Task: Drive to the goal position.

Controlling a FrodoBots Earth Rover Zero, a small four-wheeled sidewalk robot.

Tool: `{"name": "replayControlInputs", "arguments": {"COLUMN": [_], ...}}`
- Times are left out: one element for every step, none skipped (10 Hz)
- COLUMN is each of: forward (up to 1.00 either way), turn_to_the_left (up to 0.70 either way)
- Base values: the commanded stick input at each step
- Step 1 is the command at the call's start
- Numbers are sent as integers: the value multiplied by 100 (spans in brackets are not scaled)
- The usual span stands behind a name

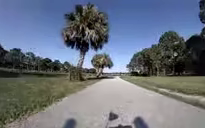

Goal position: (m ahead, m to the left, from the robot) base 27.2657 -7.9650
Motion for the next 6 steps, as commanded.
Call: {"name": "replayControlInputs", "arguments": {"forward": [70, 70, 70, 70, 70, 70], "turn_to_the_left": [0, 0, 0, 0, 0, 0]}}
